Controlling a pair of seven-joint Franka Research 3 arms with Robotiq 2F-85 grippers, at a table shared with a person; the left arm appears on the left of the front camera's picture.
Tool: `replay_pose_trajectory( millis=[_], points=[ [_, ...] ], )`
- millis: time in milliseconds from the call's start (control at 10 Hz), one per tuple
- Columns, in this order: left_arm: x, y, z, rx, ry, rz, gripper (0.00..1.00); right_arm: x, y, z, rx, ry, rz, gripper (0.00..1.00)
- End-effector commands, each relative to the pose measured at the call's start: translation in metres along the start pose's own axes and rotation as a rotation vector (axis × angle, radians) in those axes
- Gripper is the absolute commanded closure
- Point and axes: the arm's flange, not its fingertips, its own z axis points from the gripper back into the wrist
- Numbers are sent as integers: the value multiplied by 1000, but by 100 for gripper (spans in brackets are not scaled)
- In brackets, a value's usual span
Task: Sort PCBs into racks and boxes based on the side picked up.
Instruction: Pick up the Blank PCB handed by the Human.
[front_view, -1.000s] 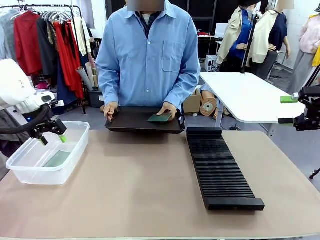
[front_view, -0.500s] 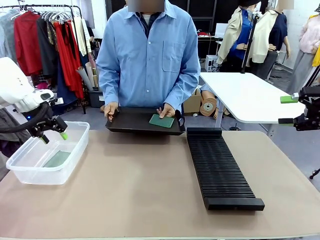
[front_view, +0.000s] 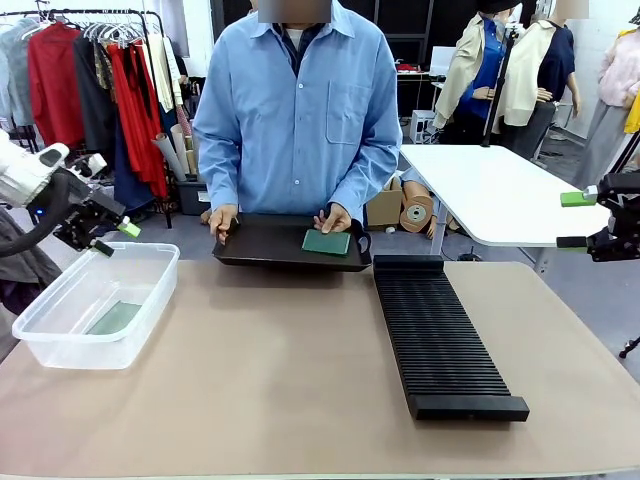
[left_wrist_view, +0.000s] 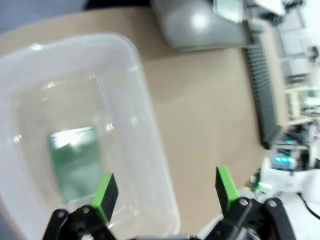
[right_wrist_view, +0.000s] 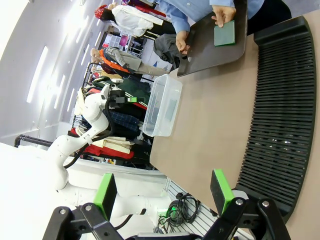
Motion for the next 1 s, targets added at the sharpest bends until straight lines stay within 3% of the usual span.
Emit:
replay_pose_trajectory(
  millis=[0,300,600,900],
  points=[
    [-8,14,6,-269,-33,-59,0,1,2,1,13,-2,6,0],
    [-7,11,11,-520,-149,-122,0,1,2,1,13,-2,6,0],
    [-6,4,8,-609,-173,-154,0,1,2,1,13,-2,6,0],
    [-9,1,4,-579,-149,-132,0,1,2,1,13,-2,6,0]
  ],
)
